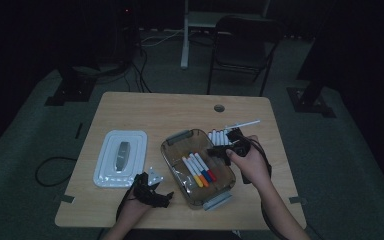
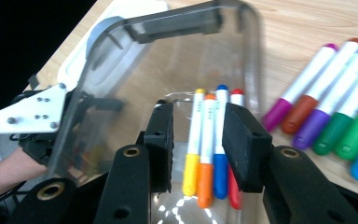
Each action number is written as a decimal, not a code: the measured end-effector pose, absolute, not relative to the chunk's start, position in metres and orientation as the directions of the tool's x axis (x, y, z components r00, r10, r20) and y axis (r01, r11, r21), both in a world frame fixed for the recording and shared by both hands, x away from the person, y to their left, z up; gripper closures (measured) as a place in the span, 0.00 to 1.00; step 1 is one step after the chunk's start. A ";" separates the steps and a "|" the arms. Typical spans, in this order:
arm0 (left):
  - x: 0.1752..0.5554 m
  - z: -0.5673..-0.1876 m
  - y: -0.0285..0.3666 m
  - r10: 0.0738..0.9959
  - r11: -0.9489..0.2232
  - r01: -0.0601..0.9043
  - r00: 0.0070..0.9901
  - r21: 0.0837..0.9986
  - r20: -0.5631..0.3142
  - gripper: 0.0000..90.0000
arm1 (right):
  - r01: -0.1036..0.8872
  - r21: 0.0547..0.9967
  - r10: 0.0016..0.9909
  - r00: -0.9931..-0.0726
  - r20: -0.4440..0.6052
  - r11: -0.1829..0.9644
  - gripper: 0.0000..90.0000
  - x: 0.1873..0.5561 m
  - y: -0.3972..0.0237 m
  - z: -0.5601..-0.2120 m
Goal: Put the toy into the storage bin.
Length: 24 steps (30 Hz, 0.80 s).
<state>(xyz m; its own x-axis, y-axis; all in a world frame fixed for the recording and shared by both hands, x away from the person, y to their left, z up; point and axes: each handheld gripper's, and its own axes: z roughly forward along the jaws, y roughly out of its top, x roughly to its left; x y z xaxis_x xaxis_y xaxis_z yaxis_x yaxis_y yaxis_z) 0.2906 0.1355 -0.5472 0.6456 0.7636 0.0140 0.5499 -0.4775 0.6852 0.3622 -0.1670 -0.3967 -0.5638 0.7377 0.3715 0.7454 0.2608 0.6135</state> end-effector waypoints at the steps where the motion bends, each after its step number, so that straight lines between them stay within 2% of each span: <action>1: 0.291 -0.547 0.136 0.764 -0.478 0.549 0.646 0.685 0.015 0.02 | 0.747 0.615 0.742 -0.557 0.372 0.252 0.70 0.363 -0.172 -0.397; 13: 0.291 -0.547 0.135 0.764 -0.476 0.550 0.645 0.686 0.014 0.02 | 0.762 0.626 0.808 -0.468 0.359 0.163 0.67 0.372 -0.214 -0.416; 24: 0.291 -0.547 0.135 0.764 -0.477 0.550 0.645 0.686 0.014 0.02 | 0.781 0.619 0.873 -0.358 0.330 0.086 0.66 0.399 -0.237 -0.449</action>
<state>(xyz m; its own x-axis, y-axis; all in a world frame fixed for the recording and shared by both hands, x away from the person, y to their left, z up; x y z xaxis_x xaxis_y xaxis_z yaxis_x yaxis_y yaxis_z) 0.2905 0.1355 -0.5473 0.6450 0.7640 0.0138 0.5500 -0.4767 0.6858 0.3987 -0.2371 -0.4492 -0.3579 0.8734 0.3303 0.7805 0.0857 0.6192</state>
